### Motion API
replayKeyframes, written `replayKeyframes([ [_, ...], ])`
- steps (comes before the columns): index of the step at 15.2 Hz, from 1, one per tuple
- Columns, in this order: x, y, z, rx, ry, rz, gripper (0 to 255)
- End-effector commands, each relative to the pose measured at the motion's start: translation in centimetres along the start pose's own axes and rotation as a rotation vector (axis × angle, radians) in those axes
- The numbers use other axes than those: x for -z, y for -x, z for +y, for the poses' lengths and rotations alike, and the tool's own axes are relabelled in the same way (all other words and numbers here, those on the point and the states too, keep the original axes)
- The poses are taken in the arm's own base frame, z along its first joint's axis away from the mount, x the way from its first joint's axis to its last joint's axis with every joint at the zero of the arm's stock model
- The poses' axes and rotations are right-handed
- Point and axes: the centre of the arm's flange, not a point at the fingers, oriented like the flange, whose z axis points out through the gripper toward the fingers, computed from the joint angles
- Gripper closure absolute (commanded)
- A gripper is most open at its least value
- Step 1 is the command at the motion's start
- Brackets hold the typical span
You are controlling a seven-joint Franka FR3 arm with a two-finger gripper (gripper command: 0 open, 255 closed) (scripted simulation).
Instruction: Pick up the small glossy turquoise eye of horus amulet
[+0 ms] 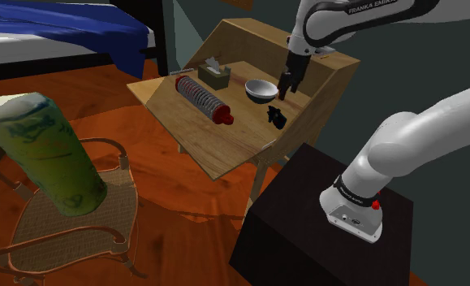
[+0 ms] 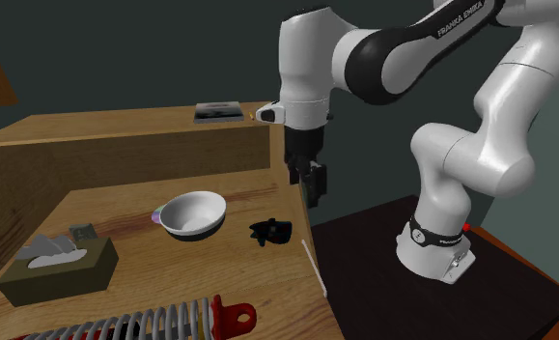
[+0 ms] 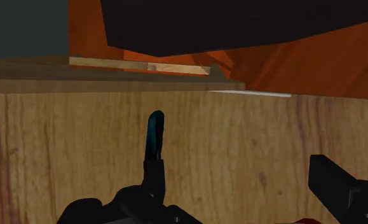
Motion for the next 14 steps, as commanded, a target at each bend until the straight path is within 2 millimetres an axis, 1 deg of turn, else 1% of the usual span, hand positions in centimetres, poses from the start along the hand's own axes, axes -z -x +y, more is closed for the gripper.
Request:
replayKeyframes([
  [1,-2.0,-1.0,1.4,-0.016,0.007,0.009,0],
  [10,-10.8,-5.7,7.3,-0.087,0.033,0.034,0],
  [11,-11.2,-5.9,7.5,-0.09,0.034,0.035,0],
  [14,-12.8,-6.0,7.5,-0.09,0.034,0.035,0],
])
